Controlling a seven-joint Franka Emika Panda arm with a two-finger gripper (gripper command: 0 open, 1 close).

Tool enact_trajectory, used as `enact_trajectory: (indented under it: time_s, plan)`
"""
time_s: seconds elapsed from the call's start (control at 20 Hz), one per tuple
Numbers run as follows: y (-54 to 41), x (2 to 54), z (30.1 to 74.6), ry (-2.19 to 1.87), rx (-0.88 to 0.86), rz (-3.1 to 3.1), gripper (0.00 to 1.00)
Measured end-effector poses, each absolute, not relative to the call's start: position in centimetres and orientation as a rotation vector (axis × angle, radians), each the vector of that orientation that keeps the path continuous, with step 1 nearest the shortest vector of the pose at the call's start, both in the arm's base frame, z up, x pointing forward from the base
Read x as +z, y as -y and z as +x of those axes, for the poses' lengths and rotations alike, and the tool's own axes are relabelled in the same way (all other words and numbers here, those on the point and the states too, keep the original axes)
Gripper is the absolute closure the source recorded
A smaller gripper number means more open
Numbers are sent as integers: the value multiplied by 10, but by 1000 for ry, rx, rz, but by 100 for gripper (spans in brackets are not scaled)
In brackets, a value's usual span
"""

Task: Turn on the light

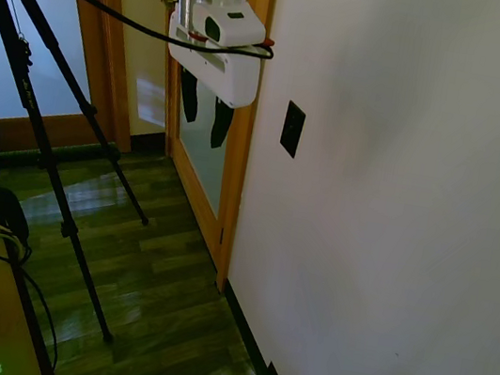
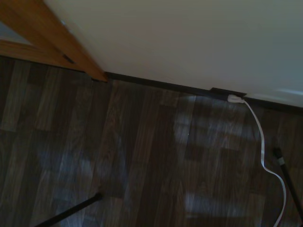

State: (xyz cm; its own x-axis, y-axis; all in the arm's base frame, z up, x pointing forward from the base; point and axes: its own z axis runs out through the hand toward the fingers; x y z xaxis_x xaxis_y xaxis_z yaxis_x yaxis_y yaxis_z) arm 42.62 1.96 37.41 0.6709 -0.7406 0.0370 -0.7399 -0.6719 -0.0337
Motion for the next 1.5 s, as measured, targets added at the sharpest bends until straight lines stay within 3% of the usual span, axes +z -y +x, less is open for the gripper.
enact_trajectory:
  time_s: [0.25, 0.65, 0.85, 0.9, 1.1, 1.5]
  plan:
    - [-25, 368, 440, -1253, -145, -2834, 0]
    - [-54, 303, 541, -1375, -459, -2654, 0]
    - [-64, 275, 569, -1411, -617, -2558, 0]
    - [-65, 271, 572, -1410, -660, -2536, 100]
    - [-71, 265, 577, -1438, -791, -2468, 100]
    - [-84, 269, 572, -1456, -858, -2419, 100]
